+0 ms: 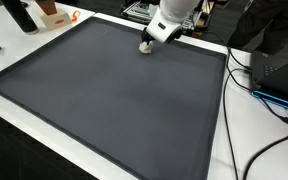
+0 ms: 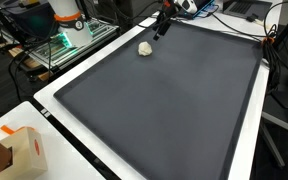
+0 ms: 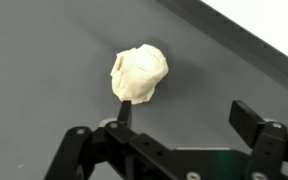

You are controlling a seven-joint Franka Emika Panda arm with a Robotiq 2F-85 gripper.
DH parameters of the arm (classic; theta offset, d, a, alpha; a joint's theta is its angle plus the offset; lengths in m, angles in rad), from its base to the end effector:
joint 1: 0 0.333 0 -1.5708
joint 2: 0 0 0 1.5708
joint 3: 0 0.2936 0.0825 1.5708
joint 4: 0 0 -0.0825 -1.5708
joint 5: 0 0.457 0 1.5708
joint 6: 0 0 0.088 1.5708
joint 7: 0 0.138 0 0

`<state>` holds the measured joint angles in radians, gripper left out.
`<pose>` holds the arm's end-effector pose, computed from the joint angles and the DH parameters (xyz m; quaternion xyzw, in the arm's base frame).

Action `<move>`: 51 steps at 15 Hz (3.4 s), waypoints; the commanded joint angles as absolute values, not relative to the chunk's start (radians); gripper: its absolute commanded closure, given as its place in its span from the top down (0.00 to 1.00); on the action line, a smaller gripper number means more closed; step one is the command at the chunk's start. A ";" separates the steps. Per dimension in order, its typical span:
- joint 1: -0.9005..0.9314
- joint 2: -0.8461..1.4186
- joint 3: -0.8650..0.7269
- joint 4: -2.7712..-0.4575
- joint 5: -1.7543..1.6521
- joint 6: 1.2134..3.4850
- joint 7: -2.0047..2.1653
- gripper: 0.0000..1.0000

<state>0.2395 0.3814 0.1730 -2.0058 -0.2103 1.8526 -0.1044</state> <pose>0.5262 0.2117 0.1382 0.9160 0.3011 -0.2468 0.0963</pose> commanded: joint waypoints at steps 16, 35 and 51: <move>0.079 0.072 0.101 -2.237 -0.003 1.982 -0.124 1.00; 0.092 0.174 0.109 -2.317 0.035 2.193 -0.035 1.00; 0.085 0.219 0.105 -2.333 0.082 2.219 -0.033 0.81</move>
